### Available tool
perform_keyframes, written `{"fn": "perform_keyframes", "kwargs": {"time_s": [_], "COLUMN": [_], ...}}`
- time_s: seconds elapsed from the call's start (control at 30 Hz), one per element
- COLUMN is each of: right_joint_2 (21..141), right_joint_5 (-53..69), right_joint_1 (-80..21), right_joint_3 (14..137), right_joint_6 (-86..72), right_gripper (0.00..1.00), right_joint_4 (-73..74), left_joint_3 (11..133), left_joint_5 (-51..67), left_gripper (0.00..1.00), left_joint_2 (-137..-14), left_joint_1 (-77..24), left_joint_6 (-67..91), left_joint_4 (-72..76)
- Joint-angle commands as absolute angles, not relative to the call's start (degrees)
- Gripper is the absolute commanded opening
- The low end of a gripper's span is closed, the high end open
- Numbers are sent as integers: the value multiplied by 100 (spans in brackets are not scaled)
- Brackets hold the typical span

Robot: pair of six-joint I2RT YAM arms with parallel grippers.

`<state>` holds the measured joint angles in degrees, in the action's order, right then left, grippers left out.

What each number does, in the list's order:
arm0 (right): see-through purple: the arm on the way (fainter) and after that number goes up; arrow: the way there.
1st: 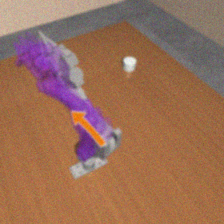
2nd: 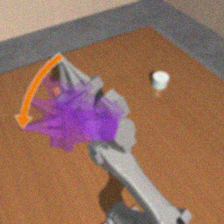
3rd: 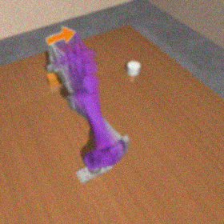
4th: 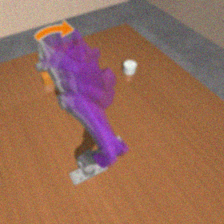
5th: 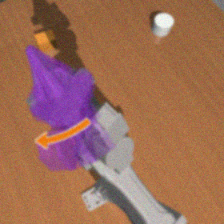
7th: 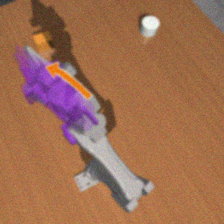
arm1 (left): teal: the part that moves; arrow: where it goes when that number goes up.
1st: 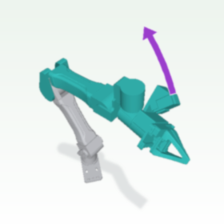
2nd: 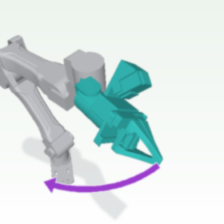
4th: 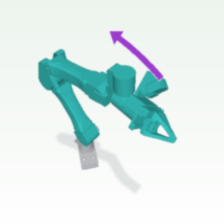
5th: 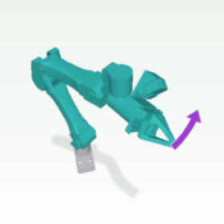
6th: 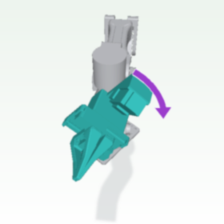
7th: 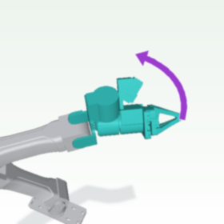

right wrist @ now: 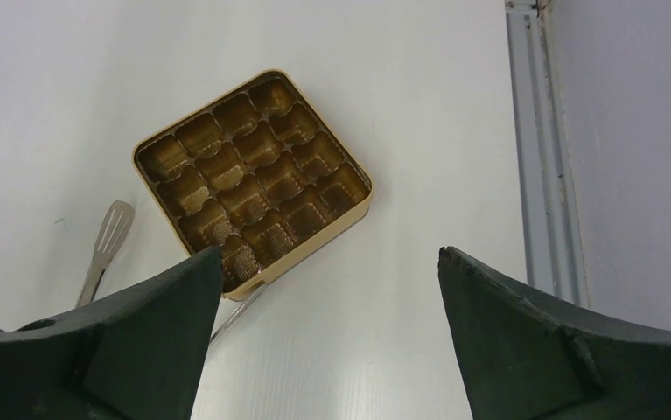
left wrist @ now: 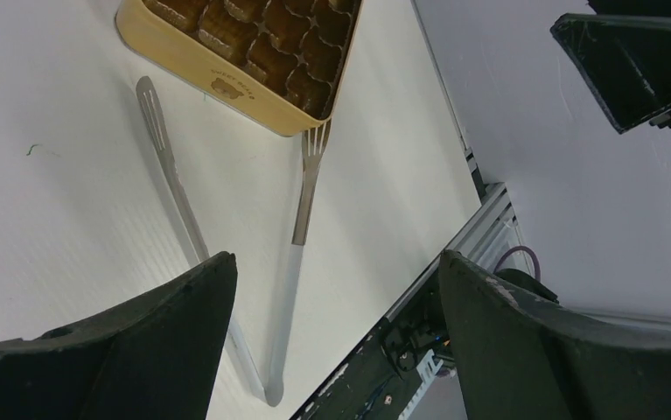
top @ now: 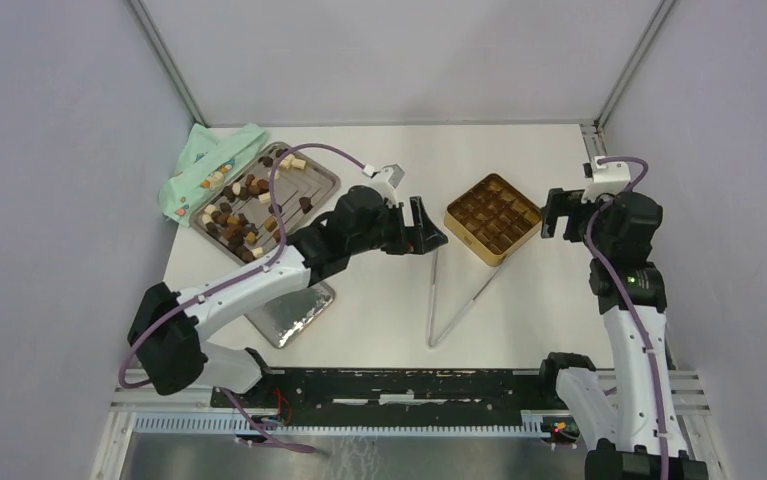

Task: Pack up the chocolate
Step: Pick up the clamp from the center of the board.

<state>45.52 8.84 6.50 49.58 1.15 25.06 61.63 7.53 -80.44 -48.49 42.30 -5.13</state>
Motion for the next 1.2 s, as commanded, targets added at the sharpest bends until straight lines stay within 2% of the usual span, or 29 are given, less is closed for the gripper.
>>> {"fn": "perform_keyframes", "kwargs": {"time_s": [0.0, 0.23, 0.3, 0.4, 0.5, 0.63, 0.77, 0.87, 1.07, 1.17], "right_joint_2": [4507, 4425, 4205, 4009, 3987, 4076, 4137, 4226, 4186, 4178], "right_joint_5": [738, 996, 1292, 2622, 3558, 4463, 4536, 4580, 4834, 4836], "right_joint_1": [668, 668, 666, 668, 668, 667, 668, 668, 672, 682], "right_joint_3": [5394, 5659, 5345, 5077, 4948, 4930, 4456, 4182, 4107, 4113], "right_joint_6": [394, 1229, 1759, 2853, 3286, 4195, 3537, 3117, 3533, 3560], "right_gripper": [98, 98, 98, 98, 98, 98, 98, 98, 98, 98], "right_joint_4": [2561, 3598, 3625, 3536, 3547, 4014, 3331, 3032, 3417, 3427], "left_joint_3": [5845, 6025, 5981, 6368, 6398, 6008, 5716, 5678, 5891, 5839], "left_joint_5": [392, 308, 600, 1020, 392, -186, -160, -1093, -2306, -2410], "left_gripper": [91, 97, 97, 97, 99, 100, 97, 97, 99, 99], "left_joint_2": [-7274, -6768, -6768, -7000, -6918, -6624, -7012, -7405, -8045, -8105], "left_joint_1": [-4895, -4895, -4891, -4939, -4996, -5010, -5079, -5665, -6369, -6423], "left_joint_6": [4511, 4981, 4567, 3139, 2643, 2880, 3450, 3465, 3497, 3618], "left_joint_4": [-120, -1121, -1056, -1481, -1728, -1010, -522, -721, -1459, -1489]}}
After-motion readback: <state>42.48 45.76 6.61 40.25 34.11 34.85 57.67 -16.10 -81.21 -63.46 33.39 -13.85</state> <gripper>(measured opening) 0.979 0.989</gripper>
